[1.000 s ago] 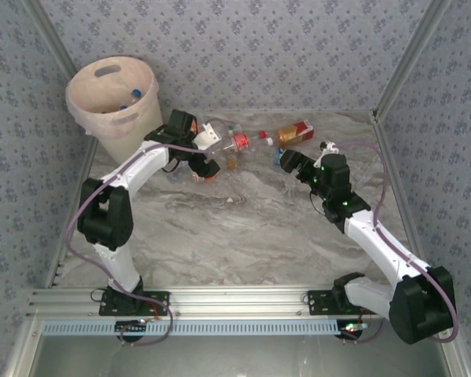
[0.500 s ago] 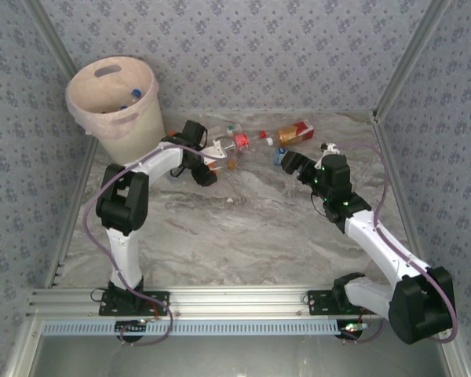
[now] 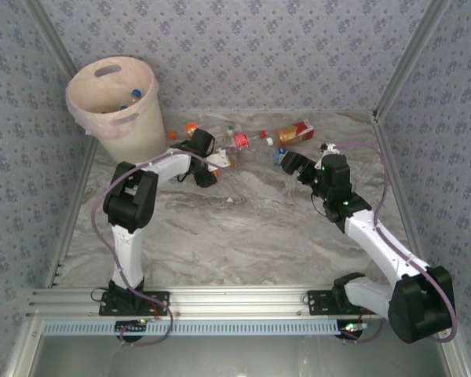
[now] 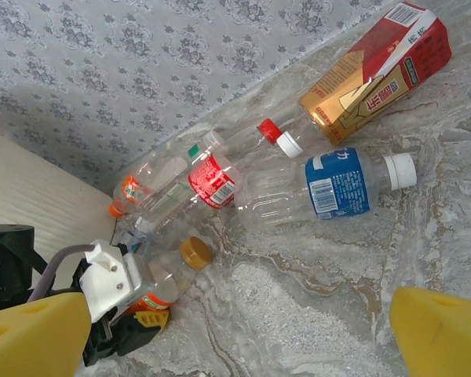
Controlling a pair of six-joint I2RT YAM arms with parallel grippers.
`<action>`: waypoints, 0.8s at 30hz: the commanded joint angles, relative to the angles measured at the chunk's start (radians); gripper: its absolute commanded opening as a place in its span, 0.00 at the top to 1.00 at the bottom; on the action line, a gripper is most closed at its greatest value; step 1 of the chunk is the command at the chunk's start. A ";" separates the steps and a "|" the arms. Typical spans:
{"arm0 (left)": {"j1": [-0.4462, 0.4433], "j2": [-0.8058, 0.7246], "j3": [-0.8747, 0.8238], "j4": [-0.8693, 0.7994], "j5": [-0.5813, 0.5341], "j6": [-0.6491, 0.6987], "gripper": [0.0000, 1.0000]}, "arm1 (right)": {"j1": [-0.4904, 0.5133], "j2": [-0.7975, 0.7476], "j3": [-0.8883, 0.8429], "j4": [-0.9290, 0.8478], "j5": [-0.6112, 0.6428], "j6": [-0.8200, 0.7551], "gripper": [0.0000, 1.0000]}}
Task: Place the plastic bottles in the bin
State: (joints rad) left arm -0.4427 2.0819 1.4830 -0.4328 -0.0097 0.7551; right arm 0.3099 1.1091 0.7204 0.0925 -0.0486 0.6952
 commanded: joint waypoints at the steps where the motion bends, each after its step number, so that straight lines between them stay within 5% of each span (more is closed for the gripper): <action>1: 0.012 -0.021 -0.018 0.033 0.023 -0.035 0.52 | -0.007 0.001 -0.002 -0.009 -0.010 0.003 0.00; 12: 0.066 -0.215 -0.066 0.136 0.197 -0.231 0.59 | 0.005 0.022 -0.069 0.261 -0.172 -0.057 0.00; 24: 0.121 -0.435 -0.129 0.257 0.332 -0.399 0.59 | 0.163 0.086 -0.027 0.295 -0.070 -0.301 0.00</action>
State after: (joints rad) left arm -0.3508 1.6970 1.3685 -0.2321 0.2584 0.4240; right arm 0.4408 1.1790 0.6590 0.3511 -0.1650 0.4965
